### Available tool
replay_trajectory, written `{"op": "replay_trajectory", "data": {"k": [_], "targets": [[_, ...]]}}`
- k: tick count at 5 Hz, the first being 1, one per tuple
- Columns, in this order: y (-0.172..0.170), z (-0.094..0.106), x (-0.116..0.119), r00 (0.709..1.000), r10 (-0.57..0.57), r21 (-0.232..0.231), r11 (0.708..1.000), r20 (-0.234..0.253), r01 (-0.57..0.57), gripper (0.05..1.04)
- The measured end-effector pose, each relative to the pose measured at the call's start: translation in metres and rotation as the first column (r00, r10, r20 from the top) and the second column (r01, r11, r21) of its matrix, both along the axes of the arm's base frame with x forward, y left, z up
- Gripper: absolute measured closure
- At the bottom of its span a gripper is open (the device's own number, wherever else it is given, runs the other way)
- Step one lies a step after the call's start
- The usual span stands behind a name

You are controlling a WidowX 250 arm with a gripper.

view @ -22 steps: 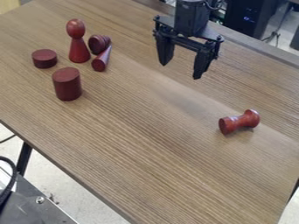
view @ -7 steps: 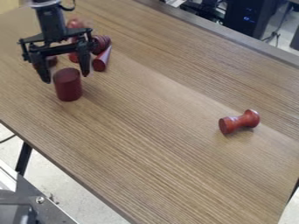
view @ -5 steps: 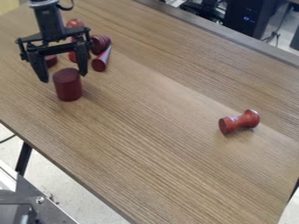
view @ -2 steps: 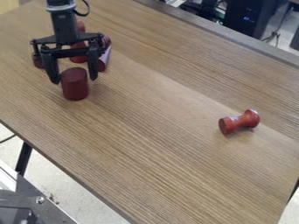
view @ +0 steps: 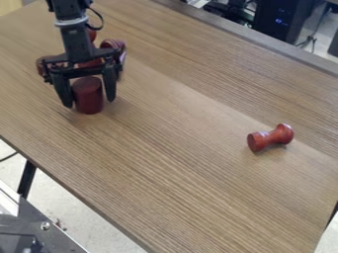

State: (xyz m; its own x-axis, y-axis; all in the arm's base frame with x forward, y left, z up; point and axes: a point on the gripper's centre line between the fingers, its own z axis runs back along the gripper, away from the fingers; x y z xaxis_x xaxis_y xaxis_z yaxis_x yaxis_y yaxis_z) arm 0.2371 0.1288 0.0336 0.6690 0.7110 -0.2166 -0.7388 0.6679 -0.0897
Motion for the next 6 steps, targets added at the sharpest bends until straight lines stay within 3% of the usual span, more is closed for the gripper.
{"op": "replay_trajectory", "data": {"k": [1,3,4,5,6], "targets": [[0.001,-0.001,0.001,1.0,-0.01,0.007,1.0,0.014,0.01,0.268],[0.0,-0.002,0.002,1.0,-0.009,0.026,1.0,0.01,0.009,0.269],[-0.008,0.017,0.017,0.991,-0.131,0.12,0.985,0.026,0.127,0.269],[-0.028,0.038,0.04,0.953,-0.302,0.192,0.936,0.017,0.294,0.269],[-0.058,0.033,0.048,0.909,-0.412,0.194,0.898,0.058,0.395,0.269]]}}
